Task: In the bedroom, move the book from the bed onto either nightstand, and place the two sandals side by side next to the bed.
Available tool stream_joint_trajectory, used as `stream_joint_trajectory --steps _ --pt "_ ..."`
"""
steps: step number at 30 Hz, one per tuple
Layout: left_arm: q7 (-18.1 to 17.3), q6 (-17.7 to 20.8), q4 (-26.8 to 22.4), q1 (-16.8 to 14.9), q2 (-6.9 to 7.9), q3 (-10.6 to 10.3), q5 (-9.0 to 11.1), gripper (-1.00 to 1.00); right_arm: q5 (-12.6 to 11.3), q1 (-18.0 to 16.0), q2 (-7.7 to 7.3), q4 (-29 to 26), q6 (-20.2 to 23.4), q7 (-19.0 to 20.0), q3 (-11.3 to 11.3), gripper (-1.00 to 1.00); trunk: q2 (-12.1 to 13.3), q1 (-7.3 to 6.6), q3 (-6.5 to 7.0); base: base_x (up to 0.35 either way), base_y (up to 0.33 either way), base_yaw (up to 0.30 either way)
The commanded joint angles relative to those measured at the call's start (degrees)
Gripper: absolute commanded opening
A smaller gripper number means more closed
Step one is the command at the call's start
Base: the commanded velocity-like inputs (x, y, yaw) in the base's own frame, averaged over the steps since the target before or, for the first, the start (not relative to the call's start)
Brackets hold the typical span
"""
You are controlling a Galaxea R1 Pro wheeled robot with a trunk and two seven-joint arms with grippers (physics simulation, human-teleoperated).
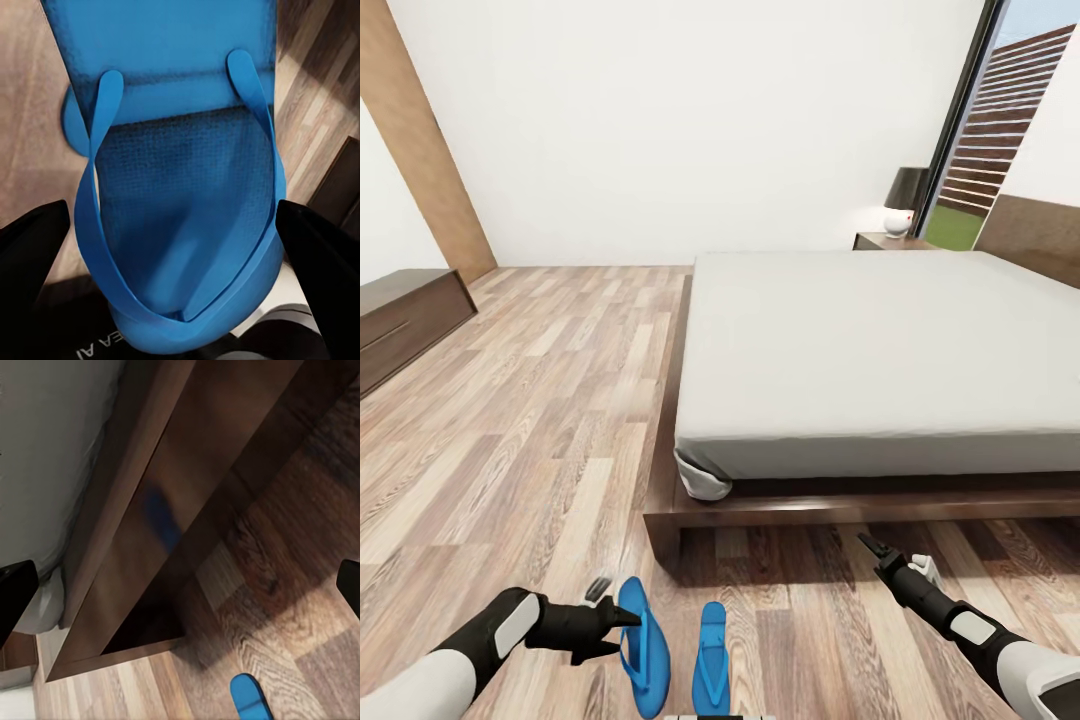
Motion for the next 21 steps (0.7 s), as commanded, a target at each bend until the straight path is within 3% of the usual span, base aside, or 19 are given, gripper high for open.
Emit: stream_joint_trajectory --steps 1,21 --pt "-0.3 0.1 0.0 0.0 -0.06 -0.2 -0.2 -1.0 -0.6 -0.1 0.01 0.2 0.5 0.3 0.3 1.0 0.0 -0.01 -0.05 0.0 0.0 0.0" --pt "-0.1 0.0 -0.6 -0.1 -1.21 0.0 -0.7 -1.0 -0.6 0.0 0.03 0.2 0.4 0.3 0.4 1.0 0.0 -0.01 -0.05 0.0 0.0 0.0"
